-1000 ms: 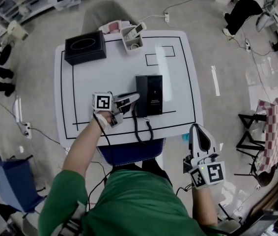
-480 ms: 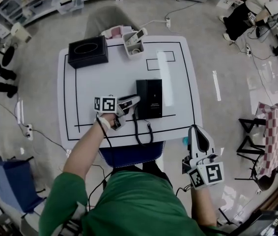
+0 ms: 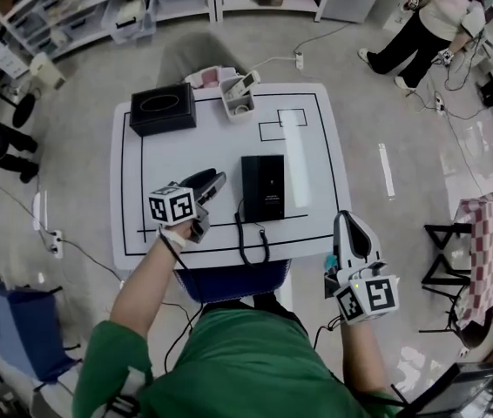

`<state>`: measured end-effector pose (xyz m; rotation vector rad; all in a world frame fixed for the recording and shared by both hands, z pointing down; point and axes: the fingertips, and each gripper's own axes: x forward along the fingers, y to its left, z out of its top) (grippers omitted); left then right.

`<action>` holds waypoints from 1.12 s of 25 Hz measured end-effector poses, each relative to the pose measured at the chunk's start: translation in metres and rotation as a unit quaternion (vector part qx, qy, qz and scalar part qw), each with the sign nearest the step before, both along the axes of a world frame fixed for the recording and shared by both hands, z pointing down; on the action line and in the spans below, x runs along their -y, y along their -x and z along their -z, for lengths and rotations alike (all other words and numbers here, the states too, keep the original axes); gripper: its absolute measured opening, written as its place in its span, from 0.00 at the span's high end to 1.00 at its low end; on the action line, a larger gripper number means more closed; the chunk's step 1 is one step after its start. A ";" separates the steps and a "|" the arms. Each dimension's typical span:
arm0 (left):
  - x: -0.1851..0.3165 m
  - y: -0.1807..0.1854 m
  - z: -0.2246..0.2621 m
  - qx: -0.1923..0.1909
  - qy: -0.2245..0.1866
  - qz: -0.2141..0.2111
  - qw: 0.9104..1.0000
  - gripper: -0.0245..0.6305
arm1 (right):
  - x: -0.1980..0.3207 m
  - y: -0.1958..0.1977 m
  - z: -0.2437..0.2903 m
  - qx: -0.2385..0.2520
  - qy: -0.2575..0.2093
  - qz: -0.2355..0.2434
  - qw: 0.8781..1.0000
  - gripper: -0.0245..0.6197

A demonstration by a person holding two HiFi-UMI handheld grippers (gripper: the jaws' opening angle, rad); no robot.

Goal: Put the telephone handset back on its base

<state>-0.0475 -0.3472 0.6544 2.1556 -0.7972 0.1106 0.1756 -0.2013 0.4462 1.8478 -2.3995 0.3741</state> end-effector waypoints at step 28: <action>-0.094 0.019 0.303 0.108 -0.379 0.154 0.906 0.81 | 0.015 -0.005 0.107 -0.021 -0.136 0.047 0.989 0.93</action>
